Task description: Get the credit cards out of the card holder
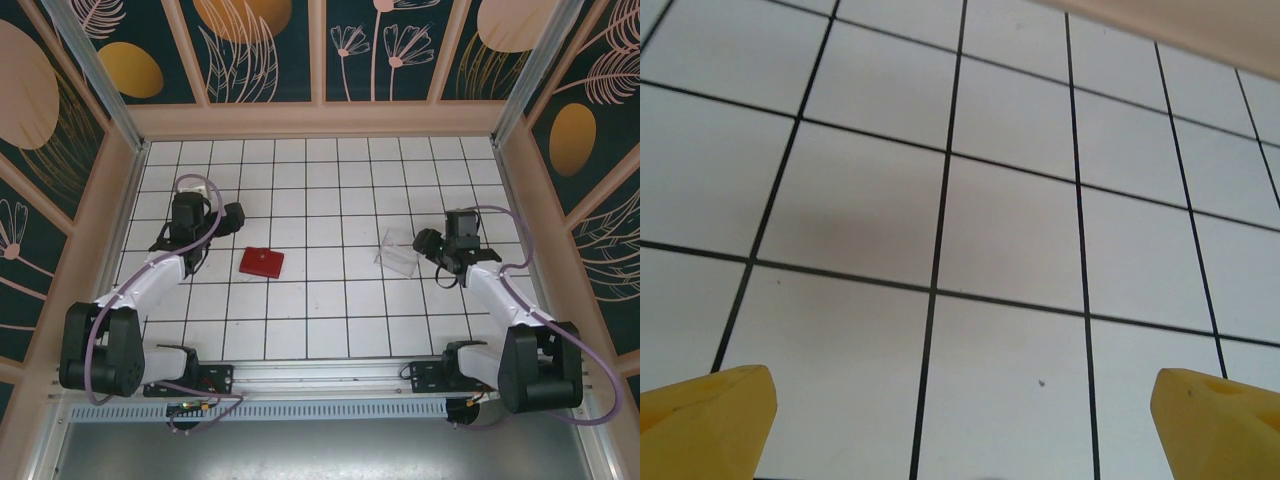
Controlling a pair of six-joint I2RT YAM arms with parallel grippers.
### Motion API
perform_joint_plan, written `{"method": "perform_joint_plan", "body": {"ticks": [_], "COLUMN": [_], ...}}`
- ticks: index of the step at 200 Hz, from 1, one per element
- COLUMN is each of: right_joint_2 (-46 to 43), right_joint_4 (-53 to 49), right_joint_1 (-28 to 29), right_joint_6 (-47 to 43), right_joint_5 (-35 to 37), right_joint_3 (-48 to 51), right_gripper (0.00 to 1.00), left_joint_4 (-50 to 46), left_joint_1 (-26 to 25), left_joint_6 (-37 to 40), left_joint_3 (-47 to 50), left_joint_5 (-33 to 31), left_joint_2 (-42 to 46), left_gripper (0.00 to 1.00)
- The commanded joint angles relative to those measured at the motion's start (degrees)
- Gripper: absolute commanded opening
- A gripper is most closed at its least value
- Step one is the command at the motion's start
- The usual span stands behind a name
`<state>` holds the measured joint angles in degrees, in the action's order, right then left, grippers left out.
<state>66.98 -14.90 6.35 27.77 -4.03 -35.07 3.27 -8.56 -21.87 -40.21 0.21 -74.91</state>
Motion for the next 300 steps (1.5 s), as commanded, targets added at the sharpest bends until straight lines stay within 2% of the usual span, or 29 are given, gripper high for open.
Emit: {"method": "perform_joint_plan", "body": {"ticks": [1, 81, 141, 212, 259, 300], "right_joint_2": [2.57, 10.74, 14.88, 26.01, 35.1, 39.44], "right_joint_4": [-3.07, -2.7, -1.8, -0.68, -1.84, -3.24], "right_joint_1": [1.67, 3.01, 4.84, 12.99, 18.69, 20.28], "right_joint_6": [2.06, 0.27, -0.07, -1.28, -3.62, -5.47], "right_joint_5": [2.66, 6.62, 5.42, 5.8, 5.65, 5.51], "right_joint_3": [-3.34, -7.95, -10.76, -22.16, -32.93, -38.13], "right_gripper": [0.45, 0.3, 0.13, 0.09, 0.08, 0.09], "left_joint_4": [-3.97, -6.8, -10.89, -11.32, -10.58, -9.27], "left_joint_1": [-0.28, -0.35, -1.31, -4.68, -9.84, -15.55], "left_joint_6": [-1.17, -0.4, -0.76, -1.31, -3.78, -5.48], "left_joint_3": [-1.58, -2.39, -3.52, -3.3, -3.04, -3.58], "left_joint_5": [1.86, 0.86, 5.42, 11.86, 14.97, 15.5], "left_joint_2": [-0.46, -2.67, -8.58, -16.05, -17.29, -19.05], "left_gripper": [0.96, 0.96, 0.92, 0.83, 0.72, 0.67]}}
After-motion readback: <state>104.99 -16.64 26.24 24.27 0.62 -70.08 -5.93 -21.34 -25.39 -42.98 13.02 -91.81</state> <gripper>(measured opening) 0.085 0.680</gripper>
